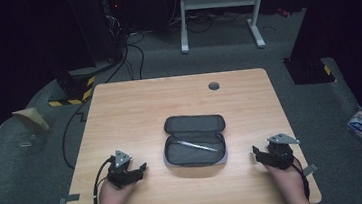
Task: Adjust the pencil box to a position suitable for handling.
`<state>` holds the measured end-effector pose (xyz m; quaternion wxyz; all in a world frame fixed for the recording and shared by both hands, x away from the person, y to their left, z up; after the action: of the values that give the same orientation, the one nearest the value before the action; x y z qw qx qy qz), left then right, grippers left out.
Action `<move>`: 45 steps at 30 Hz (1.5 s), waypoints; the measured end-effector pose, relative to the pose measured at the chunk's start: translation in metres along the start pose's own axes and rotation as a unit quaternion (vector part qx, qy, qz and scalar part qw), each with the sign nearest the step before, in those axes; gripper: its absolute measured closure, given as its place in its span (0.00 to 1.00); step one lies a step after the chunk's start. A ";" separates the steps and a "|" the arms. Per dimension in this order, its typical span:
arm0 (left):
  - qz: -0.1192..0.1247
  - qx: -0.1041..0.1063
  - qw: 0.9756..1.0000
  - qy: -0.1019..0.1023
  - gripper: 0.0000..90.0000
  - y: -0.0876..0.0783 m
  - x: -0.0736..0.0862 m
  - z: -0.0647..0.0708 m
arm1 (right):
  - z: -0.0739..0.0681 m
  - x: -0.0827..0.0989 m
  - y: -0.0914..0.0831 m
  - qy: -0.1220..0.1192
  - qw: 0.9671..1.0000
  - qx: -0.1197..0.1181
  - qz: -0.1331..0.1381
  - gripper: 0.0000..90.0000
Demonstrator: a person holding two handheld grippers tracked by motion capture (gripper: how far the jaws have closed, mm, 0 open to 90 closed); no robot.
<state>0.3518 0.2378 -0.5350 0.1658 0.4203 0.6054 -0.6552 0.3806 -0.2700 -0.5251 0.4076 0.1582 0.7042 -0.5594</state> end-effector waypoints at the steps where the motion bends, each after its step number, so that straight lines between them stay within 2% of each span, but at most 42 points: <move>1: 0.000 0.000 1.000 0.000 0.31 0.000 0.000 0.000 | 0.001 0.003 0.000 0.000 1.000 0.003 -0.005 0.32; 3: 0.000 0.000 1.000 0.000 0.31 0.000 0.000 0.000 | 0.004 0.005 0.000 0.002 1.000 0.006 -0.017 0.32; 10: 0.000 0.000 1.000 0.000 0.31 0.000 0.000 0.000 | 0.005 0.006 -0.001 0.017 1.000 -0.005 -0.020 0.30; 12: 0.000 -0.001 1.000 0.000 0.31 0.000 0.000 0.000 | 0.003 0.008 -0.002 0.021 1.000 0.003 -0.019 0.29; 38: 0.000 0.000 1.000 0.000 0.31 -0.001 0.001 0.001 | 0.001 0.009 -0.003 0.019 1.000 0.004 -0.019 0.29; 45: 0.000 0.002 1.000 0.001 0.31 0.001 -0.001 0.001 | 0.001 0.011 -0.004 0.029 0.999 0.009 -0.023 0.23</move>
<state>0.3523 0.2368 -0.5350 0.1643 0.4209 0.6043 -0.6562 0.3716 -0.2746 -0.5303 0.3730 0.1618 0.7141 -0.5699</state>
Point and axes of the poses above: each handheld gripper's, and its own axes: y roughly forward along the jaws, x roughly out of its underside, z roughly to its right, the point moved 1 cm from there along y, roughly forward along the jaws, and after that the axes turned 7 degrees about -x, right-handed, at the moved point
